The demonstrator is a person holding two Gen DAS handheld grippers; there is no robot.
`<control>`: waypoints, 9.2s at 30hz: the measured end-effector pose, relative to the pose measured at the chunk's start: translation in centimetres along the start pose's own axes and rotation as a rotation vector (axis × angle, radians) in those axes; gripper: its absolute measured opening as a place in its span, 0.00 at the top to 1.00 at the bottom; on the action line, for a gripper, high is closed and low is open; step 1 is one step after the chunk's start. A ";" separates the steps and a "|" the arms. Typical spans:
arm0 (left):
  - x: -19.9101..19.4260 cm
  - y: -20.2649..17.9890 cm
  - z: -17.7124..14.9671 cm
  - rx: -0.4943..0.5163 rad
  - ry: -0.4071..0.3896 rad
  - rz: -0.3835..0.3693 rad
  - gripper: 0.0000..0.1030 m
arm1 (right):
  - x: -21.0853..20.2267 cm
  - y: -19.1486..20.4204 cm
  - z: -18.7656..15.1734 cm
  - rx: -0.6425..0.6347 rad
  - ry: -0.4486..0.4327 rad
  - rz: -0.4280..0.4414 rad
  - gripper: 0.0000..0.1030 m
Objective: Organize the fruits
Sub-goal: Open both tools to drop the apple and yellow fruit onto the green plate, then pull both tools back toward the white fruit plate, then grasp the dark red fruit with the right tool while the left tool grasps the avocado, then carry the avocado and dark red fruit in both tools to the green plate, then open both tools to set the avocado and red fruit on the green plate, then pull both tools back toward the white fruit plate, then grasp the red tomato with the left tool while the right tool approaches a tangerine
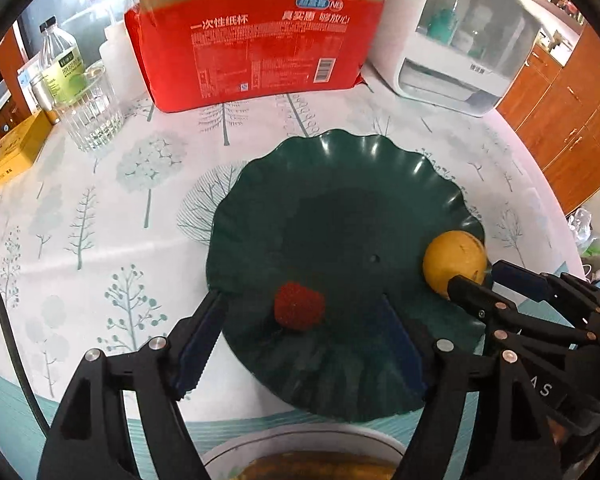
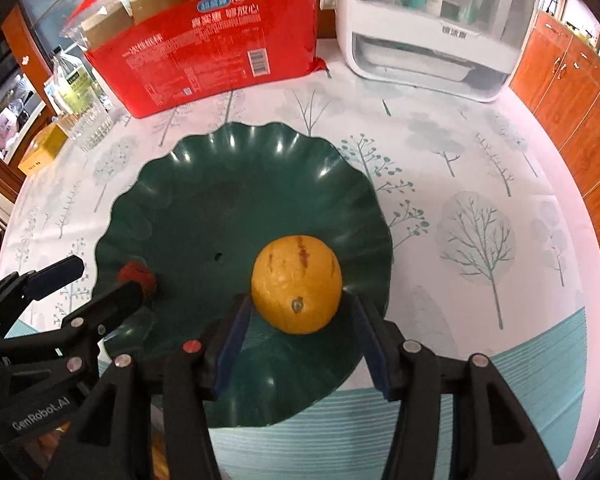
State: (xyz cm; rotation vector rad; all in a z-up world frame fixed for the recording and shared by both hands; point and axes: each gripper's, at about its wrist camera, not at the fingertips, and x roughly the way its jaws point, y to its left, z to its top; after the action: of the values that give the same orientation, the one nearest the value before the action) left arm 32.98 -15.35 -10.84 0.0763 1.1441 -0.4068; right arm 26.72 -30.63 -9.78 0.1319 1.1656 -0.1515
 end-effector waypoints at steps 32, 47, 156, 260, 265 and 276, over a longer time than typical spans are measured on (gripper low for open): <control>-18.6 0.2 -7.4 0.012 -0.170 0.100 0.24 | -16.6 4.4 -8.6 -0.166 -0.191 0.117 0.48; -20.8 4.0 -20.3 -0.009 -0.160 0.204 0.23 | -16.2 10.5 -19.2 -0.412 -0.117 0.208 0.48; 3.4 1.9 4.7 0.026 0.048 0.001 0.41 | 2.2 2.3 5.4 -0.002 -0.029 0.121 0.69; -8.0 1.9 -26.8 -0.008 0.064 -0.061 0.44 | -5.6 6.9 -20.2 -0.145 0.042 0.281 0.60; -7.9 1.9 -26.7 -0.003 0.055 -0.089 0.63 | -4.8 7.2 -20.1 -0.148 0.040 0.263 0.60; -7.6 2.3 -26.3 -0.035 0.044 -0.103 0.69 | -3.3 6.9 -19.5 -0.125 0.050 0.252 0.60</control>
State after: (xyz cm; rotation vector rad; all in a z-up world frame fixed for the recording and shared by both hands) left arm 8.27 -4.18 -15.39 -0.0048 1.2010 -0.4785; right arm 9.16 -20.11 -14.15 0.1712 1.1947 0.1476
